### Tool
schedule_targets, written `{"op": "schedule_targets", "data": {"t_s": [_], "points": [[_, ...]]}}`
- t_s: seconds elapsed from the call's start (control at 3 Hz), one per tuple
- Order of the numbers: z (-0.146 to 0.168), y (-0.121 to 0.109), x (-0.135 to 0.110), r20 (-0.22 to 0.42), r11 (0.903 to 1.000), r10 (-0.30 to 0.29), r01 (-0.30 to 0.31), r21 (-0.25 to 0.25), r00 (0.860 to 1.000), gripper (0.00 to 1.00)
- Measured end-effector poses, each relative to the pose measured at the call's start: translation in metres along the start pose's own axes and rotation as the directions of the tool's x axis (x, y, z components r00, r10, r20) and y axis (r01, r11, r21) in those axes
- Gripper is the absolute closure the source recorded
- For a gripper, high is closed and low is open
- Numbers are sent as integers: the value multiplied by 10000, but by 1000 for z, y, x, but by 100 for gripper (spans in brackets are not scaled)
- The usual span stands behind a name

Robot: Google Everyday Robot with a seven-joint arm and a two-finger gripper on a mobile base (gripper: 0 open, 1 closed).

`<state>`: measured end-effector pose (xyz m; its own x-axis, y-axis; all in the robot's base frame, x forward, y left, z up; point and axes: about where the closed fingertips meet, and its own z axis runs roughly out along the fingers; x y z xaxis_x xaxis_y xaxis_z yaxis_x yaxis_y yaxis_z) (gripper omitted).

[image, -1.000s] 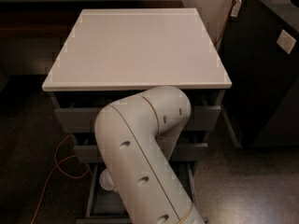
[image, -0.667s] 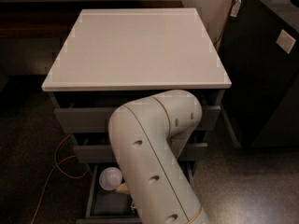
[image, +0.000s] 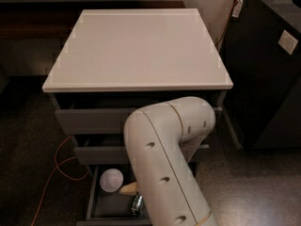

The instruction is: Pick green can from bottom drawer and place on counter

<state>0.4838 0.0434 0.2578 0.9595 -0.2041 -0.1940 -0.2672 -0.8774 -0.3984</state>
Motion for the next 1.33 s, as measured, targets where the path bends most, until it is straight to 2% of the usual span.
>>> {"op": "schedule_targets", "data": {"t_s": [0.33, 0.67, 1.0, 1.33], "points": [[8, 11, 9, -67, 9996, 140, -142, -236, 9999, 0], [9, 13, 10, -103, 9995, 161, -164, -288, 9998, 0], [16, 14, 9, 449, 9957, -41, -1, 925, 9990, 0], [13, 19, 13, 913, 9268, -764, 370, 3737, 9929, 0]]}}
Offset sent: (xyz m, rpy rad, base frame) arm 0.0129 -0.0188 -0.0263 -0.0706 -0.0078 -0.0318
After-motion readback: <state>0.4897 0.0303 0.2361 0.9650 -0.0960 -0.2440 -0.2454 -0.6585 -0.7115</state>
